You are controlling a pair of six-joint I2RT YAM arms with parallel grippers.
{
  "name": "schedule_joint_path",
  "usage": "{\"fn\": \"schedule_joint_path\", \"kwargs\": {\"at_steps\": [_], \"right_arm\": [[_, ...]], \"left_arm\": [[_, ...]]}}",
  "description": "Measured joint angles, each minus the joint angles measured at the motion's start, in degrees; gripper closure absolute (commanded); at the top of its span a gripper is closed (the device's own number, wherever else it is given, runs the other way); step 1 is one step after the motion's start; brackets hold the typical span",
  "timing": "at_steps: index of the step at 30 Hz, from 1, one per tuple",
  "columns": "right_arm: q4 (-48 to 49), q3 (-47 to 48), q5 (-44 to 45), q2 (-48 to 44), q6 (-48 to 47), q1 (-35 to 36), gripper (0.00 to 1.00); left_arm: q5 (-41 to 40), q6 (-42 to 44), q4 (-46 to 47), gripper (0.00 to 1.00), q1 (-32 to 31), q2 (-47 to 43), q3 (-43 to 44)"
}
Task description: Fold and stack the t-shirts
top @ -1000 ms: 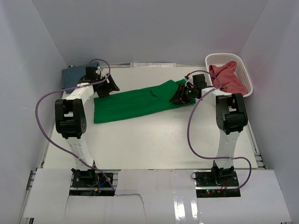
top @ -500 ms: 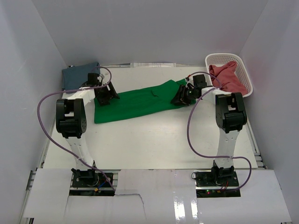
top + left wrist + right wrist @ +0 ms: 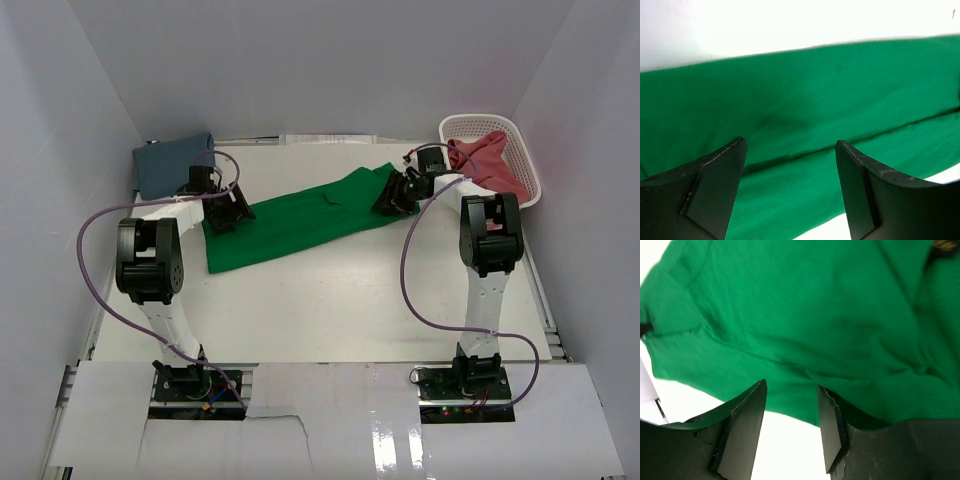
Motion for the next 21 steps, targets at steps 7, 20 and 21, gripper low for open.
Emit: {"fn": "schedule_joint_path", "kwargs": {"at_steps": [7,20,21], "right_arm": [[-1.64,6.58,0.04,4.26,0.13,-0.81,0.48],[-2.01,22.6,-4.07,14.91,1.51,-1.16,0.44],[-1.9,23.89,-4.37,15.78,1.75,-1.18,0.44]], "left_arm": [[-2.12,-1.11,0.98,0.16,-3.08,-4.28,-5.7],[-3.39,-8.33,1.79,0.16,-18.82,-13.77,-17.27],[-3.17,-8.92,1.79,0.16,-19.5,-14.49,-18.08]]}}
